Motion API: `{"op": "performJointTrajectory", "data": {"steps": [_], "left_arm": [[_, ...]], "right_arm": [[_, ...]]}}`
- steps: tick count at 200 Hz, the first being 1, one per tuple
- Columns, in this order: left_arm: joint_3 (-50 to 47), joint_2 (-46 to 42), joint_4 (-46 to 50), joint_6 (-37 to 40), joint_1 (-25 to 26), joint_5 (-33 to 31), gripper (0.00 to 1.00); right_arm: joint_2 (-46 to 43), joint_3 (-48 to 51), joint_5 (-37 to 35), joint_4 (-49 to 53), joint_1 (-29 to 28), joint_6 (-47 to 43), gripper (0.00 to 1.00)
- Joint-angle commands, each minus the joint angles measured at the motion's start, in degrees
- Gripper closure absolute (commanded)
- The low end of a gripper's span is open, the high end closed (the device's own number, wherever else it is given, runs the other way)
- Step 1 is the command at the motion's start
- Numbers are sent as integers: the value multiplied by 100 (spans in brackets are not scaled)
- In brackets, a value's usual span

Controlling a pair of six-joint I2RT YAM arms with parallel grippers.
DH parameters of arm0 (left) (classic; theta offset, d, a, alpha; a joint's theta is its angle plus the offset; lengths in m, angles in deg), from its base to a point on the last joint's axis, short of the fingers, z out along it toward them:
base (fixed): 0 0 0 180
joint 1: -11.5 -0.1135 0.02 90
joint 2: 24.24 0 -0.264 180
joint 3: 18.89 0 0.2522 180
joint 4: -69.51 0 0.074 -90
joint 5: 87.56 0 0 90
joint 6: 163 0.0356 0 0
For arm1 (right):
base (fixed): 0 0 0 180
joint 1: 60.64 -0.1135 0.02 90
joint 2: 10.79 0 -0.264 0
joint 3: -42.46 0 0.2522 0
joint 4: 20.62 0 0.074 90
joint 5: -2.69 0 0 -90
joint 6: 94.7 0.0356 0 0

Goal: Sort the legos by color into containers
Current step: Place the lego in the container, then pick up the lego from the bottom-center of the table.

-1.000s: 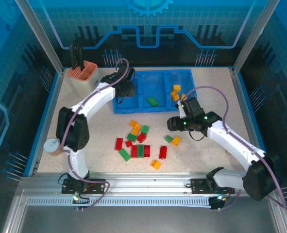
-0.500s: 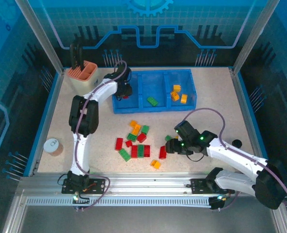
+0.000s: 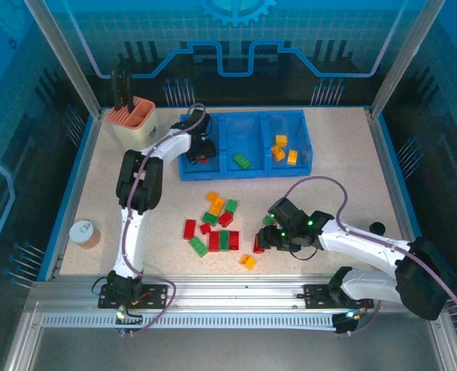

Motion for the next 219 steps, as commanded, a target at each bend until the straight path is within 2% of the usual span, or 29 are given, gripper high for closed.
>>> {"op": "performJointTrajectory", "data": {"steps": [1,92,138,175,206,219], "left_arm": [[-158,-408,-100,93,14,114,45],[-206,-1609,-201,185,74,400,41],[-290,-2189,-141,335,168,381,41],[-648,-2914,-123,420,172,369,39],[-1176,-3835,-36,607,172,211,38],[-1484,-4271,87,690,163,119,37]], "right_arm": [[151,-37,-157,-107,-156,70,32],[1227,-340,-158,-728,-258,-176,36],[1719,-652,-204,-748,-262,-421,49],[2040,-959,-157,-597,-264,-683,65],[1972,-1567,-471,206,-257,-1322,74],[1940,-2199,-577,631,-248,-1706,76]]}}
